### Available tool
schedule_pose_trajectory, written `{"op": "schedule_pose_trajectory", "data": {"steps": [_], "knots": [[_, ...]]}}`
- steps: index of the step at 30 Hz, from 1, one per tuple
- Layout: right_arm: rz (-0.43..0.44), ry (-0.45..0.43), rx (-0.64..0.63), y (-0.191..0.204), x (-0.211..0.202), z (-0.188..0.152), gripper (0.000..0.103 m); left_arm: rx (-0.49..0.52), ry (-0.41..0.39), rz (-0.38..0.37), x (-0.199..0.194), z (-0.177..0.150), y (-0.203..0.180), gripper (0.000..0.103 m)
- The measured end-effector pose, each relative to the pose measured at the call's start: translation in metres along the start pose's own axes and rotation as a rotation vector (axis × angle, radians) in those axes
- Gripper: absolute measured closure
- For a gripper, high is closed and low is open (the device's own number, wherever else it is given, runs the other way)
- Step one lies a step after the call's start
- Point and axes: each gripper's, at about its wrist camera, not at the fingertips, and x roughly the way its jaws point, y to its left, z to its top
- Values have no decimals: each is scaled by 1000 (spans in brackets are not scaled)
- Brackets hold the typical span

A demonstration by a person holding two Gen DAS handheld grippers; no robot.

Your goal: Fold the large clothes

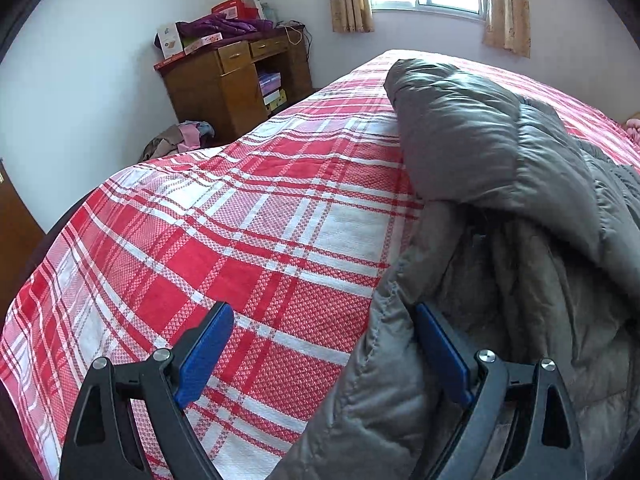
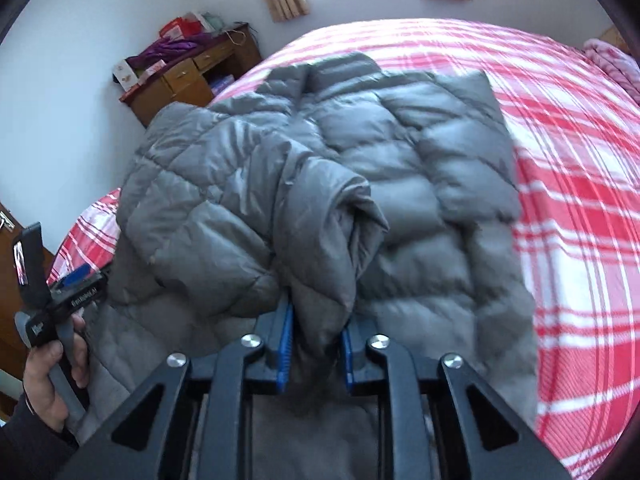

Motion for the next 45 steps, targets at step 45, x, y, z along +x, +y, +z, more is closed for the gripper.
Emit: {"op": "schedule_pose_trajectory", "data": {"steps": [45], "knots": [[-229,-125,-8,19,57,32,51,48,11,-111,57,83,-133,4]]}}
